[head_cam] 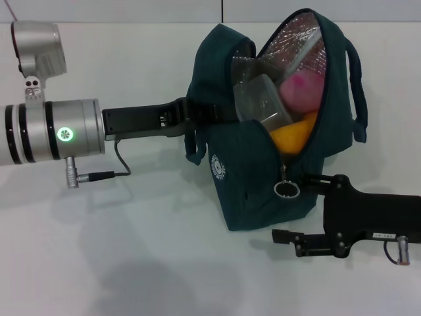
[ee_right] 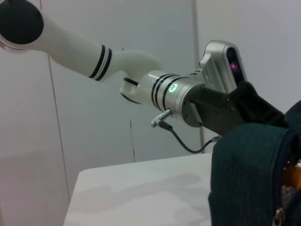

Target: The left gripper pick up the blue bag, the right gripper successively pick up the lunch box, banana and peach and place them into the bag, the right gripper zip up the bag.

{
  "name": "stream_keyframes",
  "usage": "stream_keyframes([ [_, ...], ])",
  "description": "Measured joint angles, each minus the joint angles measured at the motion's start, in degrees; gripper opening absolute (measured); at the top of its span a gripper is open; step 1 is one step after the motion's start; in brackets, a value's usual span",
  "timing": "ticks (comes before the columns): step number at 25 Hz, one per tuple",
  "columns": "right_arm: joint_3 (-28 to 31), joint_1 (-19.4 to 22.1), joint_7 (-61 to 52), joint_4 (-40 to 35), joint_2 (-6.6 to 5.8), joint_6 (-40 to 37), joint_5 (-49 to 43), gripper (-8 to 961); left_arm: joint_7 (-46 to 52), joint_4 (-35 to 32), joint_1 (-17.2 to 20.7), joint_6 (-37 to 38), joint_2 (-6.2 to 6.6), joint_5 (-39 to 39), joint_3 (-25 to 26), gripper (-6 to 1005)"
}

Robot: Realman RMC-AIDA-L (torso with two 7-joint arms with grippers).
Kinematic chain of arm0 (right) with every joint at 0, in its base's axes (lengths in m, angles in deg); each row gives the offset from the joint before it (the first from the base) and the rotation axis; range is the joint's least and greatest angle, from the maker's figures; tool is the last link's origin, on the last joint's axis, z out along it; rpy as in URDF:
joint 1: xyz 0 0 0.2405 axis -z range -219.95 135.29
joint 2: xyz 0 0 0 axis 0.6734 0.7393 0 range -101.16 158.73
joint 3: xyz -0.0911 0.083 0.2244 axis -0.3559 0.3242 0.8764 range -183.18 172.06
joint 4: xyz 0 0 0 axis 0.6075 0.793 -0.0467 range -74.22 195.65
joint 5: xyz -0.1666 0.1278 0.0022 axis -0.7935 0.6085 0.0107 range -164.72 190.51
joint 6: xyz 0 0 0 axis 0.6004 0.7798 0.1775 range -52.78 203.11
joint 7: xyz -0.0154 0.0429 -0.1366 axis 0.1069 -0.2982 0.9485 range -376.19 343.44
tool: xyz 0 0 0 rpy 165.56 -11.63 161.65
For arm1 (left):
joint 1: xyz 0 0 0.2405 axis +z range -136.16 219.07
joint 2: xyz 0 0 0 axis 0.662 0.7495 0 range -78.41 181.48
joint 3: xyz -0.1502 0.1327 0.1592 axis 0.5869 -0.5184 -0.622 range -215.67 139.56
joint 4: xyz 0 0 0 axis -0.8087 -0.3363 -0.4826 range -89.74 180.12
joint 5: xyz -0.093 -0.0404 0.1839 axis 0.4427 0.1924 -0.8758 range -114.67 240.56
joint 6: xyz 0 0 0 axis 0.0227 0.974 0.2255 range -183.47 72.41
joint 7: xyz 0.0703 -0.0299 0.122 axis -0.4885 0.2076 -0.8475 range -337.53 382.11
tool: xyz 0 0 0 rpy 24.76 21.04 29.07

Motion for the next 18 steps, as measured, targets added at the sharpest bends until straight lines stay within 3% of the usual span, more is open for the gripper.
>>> stream_keyframes([
  [9, 1.13, 0.2, 0.0, 0.0, 0.03, 0.25, 0.14, 715, 0.0, 0.0, 0.21, 0.12, 0.0, 0.0, 0.0, 38],
  [15, 2.31, 0.66, 0.0, -0.07, -0.02, 0.22, 0.29, 486, 0.0, 0.0, 0.3, 0.14, 0.0, -0.01, 0.0, 37],
  [18, 2.79, 0.89, 0.0, -0.09, -0.04, 0.11, 0.64, 443, 0.0, 0.0, 0.3, 0.14, 0.01, -0.01, 0.0, 38],
])
